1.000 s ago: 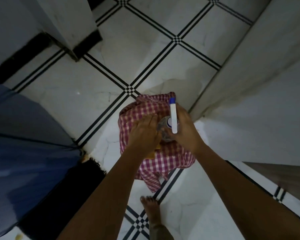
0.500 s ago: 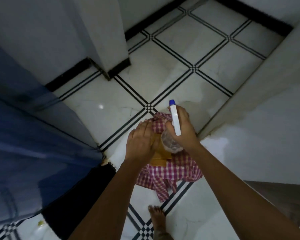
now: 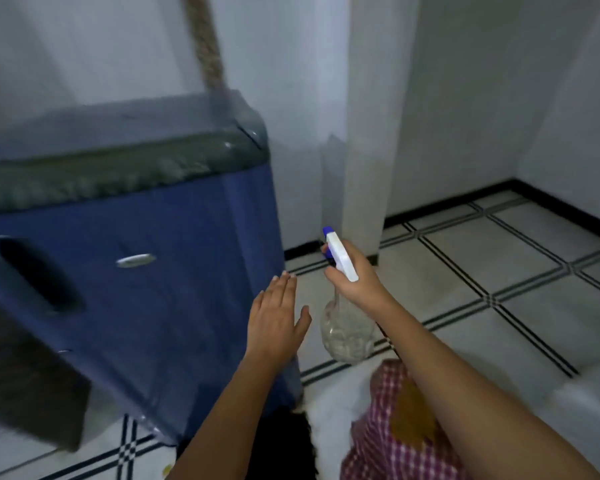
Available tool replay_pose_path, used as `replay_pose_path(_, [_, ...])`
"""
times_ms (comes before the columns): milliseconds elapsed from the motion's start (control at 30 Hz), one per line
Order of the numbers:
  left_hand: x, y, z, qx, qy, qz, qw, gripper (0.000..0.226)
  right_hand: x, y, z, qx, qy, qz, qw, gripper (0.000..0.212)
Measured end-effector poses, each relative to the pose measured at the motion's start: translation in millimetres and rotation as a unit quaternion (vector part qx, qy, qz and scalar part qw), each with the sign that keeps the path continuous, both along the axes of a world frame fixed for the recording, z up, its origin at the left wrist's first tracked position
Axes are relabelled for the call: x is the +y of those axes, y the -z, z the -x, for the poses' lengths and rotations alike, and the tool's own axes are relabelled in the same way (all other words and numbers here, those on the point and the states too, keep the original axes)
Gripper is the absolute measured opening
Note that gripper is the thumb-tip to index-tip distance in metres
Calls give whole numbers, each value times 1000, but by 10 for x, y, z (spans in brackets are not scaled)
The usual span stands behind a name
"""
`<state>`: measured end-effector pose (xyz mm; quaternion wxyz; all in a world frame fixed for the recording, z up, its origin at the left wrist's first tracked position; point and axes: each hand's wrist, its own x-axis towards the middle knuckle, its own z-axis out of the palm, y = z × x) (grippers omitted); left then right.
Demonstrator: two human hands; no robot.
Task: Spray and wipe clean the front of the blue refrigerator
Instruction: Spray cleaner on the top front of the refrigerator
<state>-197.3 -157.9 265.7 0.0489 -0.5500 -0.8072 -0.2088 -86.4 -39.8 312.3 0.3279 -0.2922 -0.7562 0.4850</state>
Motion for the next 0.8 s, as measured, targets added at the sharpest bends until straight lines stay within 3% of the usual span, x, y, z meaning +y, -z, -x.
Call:
replay_pose_path(167, [-493, -456, 782, 51, -54, -53, 996, 61, -481, -484, 768, 24, -57, -13, 998, 30])
replay_pose_path(400, [-845, -756, 1692, 104, -113, -93, 984, 67, -774, -812, 1603, 11, -58, -6, 998, 16])
replay_pose_path(567, [-781, -843, 2149, 167, -144, -87, 971, 83, -851, -805, 1933, -3, -21, -6, 1000, 13])
replay_pose_path(700, [-749, -872, 2391, 215, -164, -71, 960, 100, -897, -812, 2040, -29, -64, -43, 997, 17])
replay_pose_path(800, [-793, -812, 2535, 188, -193, -103, 958, 117, -1008, -869, 2173, -32, -88, -65, 993, 14])
